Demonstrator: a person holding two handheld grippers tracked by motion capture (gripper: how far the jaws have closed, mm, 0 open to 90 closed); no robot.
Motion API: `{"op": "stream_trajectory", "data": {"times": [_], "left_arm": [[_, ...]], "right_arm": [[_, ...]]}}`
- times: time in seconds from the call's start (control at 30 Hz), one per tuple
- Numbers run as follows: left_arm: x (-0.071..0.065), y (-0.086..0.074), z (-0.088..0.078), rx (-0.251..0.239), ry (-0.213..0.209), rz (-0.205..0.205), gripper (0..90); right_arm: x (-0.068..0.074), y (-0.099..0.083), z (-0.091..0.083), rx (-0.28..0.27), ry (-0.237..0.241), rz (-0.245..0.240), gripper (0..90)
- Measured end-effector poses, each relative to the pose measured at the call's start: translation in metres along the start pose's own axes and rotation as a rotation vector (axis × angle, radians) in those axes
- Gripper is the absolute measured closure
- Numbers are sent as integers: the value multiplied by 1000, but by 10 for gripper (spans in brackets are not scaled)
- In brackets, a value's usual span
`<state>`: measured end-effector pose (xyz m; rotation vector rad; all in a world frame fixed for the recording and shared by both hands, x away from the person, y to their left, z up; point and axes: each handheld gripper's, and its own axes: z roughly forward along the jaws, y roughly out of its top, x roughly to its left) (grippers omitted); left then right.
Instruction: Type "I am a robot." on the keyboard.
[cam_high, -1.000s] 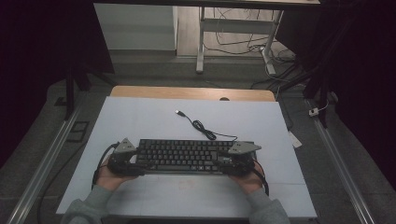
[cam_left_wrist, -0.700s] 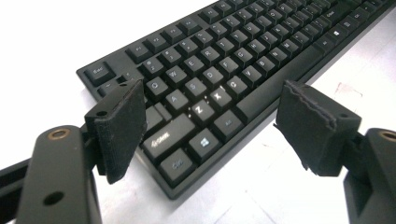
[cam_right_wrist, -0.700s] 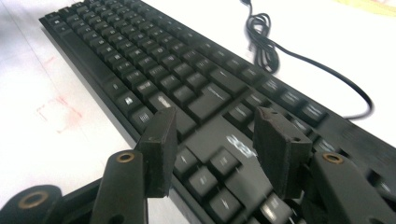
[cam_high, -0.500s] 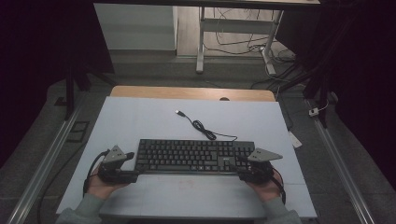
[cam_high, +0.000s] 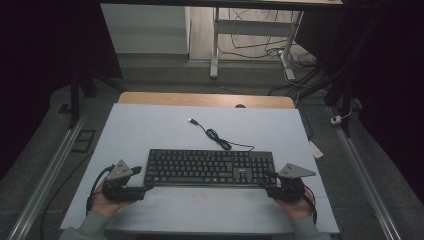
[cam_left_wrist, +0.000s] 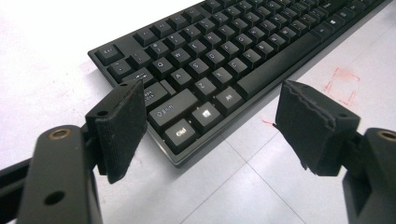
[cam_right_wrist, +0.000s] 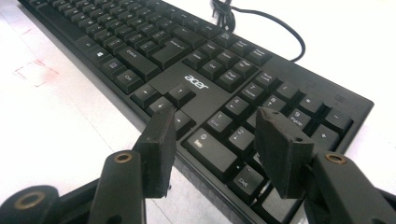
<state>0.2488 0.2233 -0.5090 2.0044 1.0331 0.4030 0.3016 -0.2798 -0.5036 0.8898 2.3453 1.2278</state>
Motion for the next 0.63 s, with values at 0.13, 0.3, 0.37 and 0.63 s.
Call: {"op": "stream_trajectory", "data": {"times": [0.13,0.3,0.37,0.63], "left_arm": [[1,1,1,-5,3,3,249],[0,3,2,-7,3,9,249],[0,3,1,-7,4,8,249],[1,3,1,-7,6,10,250]], "right_arm": [[0,1,1,8,5,-9,487],[0,1,1,8,6,-7,488],[0,1,1,9,7,-9,488],[1,1,3,10,11,-19,488]]}}
